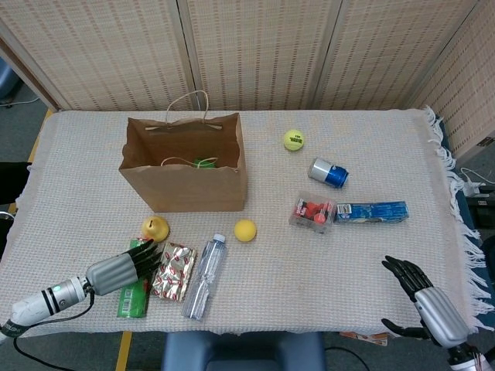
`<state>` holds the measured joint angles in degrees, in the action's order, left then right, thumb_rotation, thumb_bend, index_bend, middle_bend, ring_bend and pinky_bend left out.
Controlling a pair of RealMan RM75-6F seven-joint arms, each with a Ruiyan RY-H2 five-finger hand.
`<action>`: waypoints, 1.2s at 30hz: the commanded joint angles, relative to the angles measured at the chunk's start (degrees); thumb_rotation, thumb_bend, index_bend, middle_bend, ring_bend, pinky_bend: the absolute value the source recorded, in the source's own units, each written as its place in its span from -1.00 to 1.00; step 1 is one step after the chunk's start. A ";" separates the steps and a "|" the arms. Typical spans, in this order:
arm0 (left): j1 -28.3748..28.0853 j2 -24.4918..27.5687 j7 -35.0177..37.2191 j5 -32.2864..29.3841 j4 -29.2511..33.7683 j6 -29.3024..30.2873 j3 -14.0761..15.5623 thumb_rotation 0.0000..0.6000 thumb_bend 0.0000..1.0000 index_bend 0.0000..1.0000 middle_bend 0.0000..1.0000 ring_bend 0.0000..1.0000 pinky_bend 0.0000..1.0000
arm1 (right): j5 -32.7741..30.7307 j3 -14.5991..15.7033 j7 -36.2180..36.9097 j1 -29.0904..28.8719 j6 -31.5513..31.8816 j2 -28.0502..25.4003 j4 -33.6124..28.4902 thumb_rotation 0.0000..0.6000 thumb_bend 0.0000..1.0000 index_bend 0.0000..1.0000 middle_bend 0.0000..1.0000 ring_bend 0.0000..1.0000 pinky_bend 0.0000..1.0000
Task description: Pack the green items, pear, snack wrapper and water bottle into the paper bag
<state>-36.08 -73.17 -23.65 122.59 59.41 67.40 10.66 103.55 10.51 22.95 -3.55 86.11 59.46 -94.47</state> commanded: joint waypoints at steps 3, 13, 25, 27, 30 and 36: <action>0.02 -0.42 0.48 -1.41 -2.26 -0.16 0.50 1.00 -0.30 -1.00 -1.00 -1.00 -0.97 | -0.28 -0.11 -0.16 -0.08 -0.21 0.00 -0.23 1.00 -0.85 -1.00 -1.00 -1.00 -1.00; 0.48 -2.56 2.19 -1.04 -6.91 0.40 3.61 1.00 -0.27 -0.91 -1.00 -1.00 -0.89 | -0.90 -0.24 -0.47 -0.19 -0.82 0.06 -0.64 1.00 -0.85 -1.00 -1.00 -1.00 -1.00; 0.37 -5.07 7.23 3.21 -13.74 6.58 8.32 1.00 0.30 0.37 0.31 0.15 0.50 | -1.08 -0.41 -0.51 -0.18 -0.85 0.20 -0.84 1.00 -0.85 -1.00 -1.00 -1.00 -1.00; 0.37 -4.73 7.60 2.89 -14.40 7.93 8.18 1.00 0.31 0.39 0.34 0.17 0.51 | -1.07 -0.43 -0.45 -0.17 -0.80 0.21 -0.80 1.00 -0.85 -1.00 -1.00 -1.00 -1.00; 0.37 -3.33 8.35 1.46 -14.32 9.68 7.29 1.00 0.31 0.40 0.35 0.18 0.52 | -1.09 -0.44 -0.39 -0.15 -0.78 0.18 -0.78 1.00 -0.85 -1.00 -1.00 -1.00 -1.00; 2.21 1.24 10.82 -6.74 -12.04 13.28 2.04 1.00 0.31 0.41 0.36 0.18 0.52 | -1.07 -0.27 0.04 -0.13 -0.85 -0.08 -0.95 1.00 -0.85 -1.00 -1.00 -1.00 -1.00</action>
<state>-35.02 -74.07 -14.22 119.71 46.13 78.97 15.41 102.46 10.23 22.97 -3.69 85.25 59.40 -95.41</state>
